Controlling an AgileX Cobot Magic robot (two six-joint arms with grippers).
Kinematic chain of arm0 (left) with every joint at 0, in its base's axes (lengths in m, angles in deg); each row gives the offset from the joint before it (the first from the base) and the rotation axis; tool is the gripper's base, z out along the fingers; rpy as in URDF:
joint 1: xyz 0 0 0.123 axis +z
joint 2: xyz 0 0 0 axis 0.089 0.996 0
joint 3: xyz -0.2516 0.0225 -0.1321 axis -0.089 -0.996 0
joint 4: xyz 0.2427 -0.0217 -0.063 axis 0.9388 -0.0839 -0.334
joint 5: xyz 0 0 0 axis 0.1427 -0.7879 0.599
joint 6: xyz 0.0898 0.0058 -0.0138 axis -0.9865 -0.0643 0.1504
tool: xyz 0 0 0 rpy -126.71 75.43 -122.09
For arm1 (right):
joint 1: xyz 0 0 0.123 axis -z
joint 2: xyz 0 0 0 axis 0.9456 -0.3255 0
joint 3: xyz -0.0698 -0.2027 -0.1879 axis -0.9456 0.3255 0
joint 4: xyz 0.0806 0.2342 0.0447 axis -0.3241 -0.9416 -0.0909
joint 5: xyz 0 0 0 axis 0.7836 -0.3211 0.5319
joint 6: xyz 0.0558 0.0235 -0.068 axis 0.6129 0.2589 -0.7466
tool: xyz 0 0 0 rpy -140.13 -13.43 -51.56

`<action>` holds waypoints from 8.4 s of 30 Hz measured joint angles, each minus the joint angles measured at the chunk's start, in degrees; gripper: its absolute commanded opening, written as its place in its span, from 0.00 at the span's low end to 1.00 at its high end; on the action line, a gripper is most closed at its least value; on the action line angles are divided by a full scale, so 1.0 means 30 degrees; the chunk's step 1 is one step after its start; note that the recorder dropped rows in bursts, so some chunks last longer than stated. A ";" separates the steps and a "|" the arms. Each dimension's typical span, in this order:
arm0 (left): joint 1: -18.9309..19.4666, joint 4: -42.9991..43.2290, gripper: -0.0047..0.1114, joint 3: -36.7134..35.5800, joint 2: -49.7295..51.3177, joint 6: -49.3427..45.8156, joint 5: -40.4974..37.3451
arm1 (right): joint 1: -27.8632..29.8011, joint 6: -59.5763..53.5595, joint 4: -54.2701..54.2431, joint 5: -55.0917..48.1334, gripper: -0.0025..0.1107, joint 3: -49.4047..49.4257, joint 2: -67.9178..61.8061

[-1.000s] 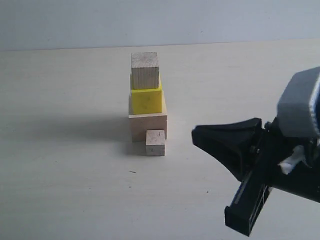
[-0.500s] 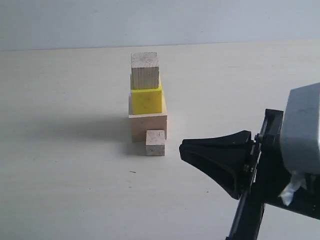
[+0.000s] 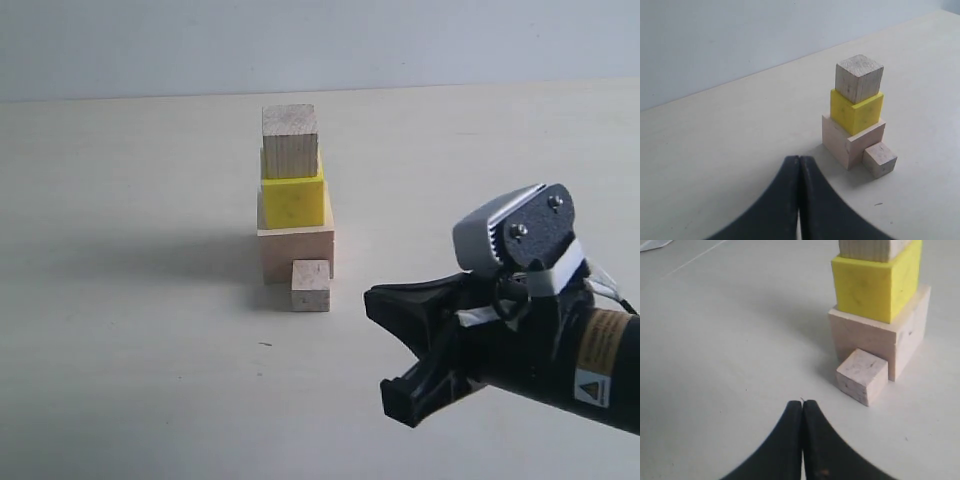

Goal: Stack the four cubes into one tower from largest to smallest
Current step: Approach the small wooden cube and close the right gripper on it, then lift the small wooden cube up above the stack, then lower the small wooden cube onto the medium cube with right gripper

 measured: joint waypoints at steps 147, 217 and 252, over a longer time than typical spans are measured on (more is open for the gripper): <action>0.0000 0.0000 0.04 0.0000 0.0000 0.0051 0.0368 | -0.1349 -0.9069 -1.8832 -0.6538 0.02 -1.0113 -1.1848; 0.0000 0.0000 0.04 0.0000 -0.0409 0.0051 0.0407 | 0.1392 -0.4258 -1.0622 -1.6525 0.02 -1.4881 -0.2159; 0.0000 0.0000 0.04 0.0000 -0.0765 0.0064 0.0407 | 0.1688 0.3981 -0.2458 -2.1724 0.02 -2.1818 -0.6687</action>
